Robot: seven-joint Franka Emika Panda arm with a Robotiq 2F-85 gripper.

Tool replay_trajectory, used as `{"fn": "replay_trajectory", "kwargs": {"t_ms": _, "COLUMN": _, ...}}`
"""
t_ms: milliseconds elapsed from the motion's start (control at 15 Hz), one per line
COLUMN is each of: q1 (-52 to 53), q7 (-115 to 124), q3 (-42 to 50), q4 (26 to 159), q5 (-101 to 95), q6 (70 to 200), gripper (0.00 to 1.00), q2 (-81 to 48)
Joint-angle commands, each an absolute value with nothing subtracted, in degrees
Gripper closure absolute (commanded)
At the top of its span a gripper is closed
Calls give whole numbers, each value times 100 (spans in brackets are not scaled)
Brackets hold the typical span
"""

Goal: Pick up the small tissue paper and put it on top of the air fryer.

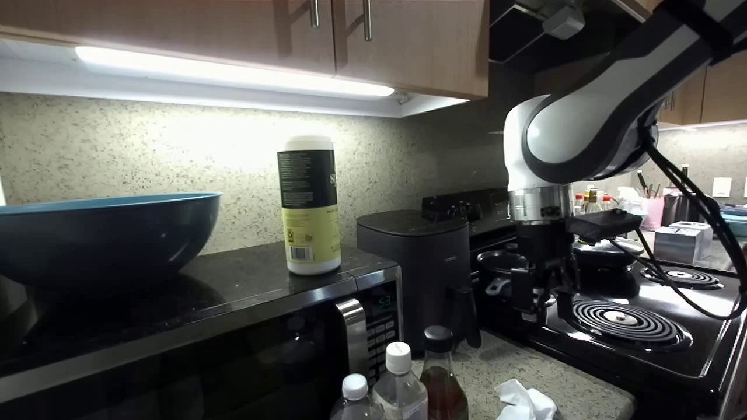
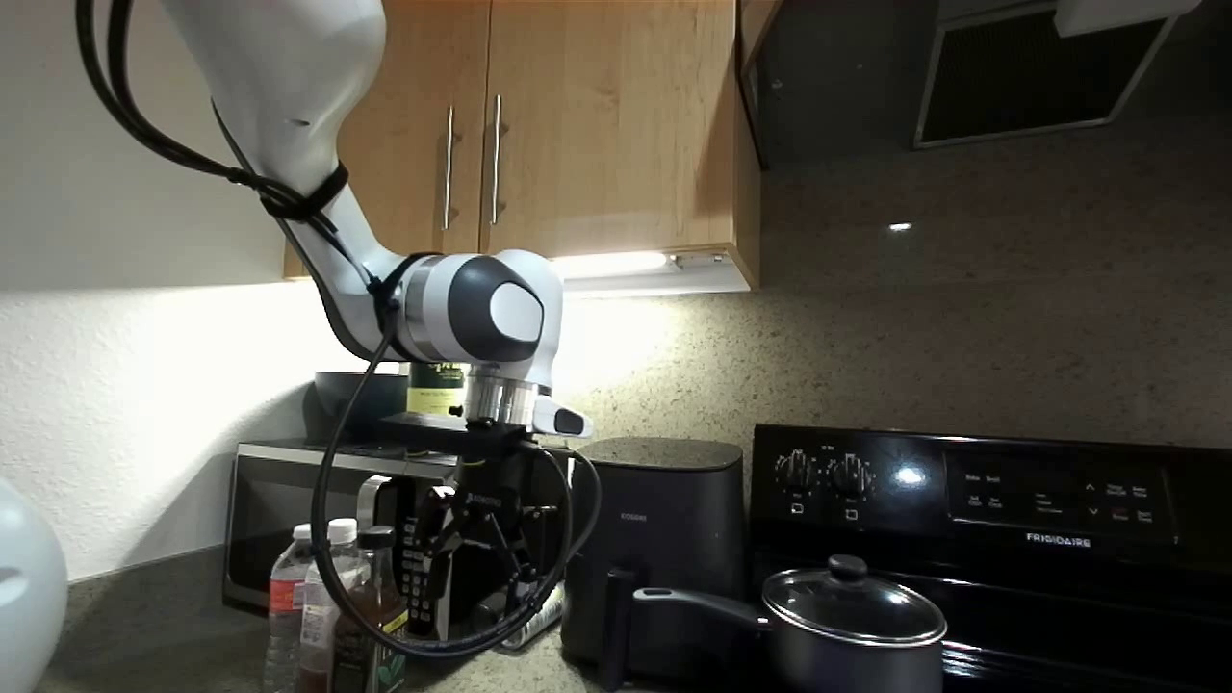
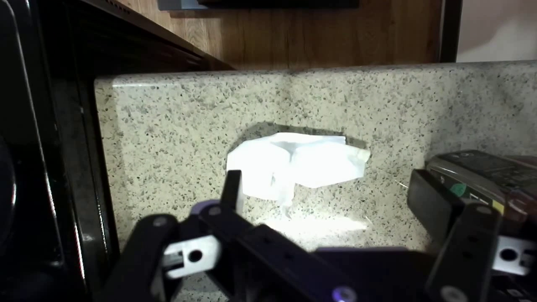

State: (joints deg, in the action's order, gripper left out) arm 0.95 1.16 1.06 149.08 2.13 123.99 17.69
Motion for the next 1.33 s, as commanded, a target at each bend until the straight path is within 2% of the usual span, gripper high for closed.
{"fn": "replay_trajectory", "kwargs": {"t_ms": 0, "q1": 59, "q7": 105, "q3": 70, "q4": 14897, "q5": 224, "q6": 12391, "gripper": 0, "q2": 1770}}
{"fn": "replay_trajectory", "kwargs": {"t_ms": 600, "q1": 152, "q7": 197, "q3": -93, "q4": 14641, "q5": 135, "q6": 12653, "gripper": 0, "q2": 443}}
{"fn": "replay_trajectory", "kwargs": {"t_ms": 1067, "q1": 134, "q7": 135, "q3": -70, "q4": 14687, "q5": 205, "q6": 12580, "gripper": 0, "q2": 503}}
{"fn": "replay_trajectory", "kwargs": {"t_ms": 1267, "q1": 158, "q7": 39, "q3": -102, "q4": 14397, "q5": 54, "q6": 12684, "gripper": 0, "q2": -94}}
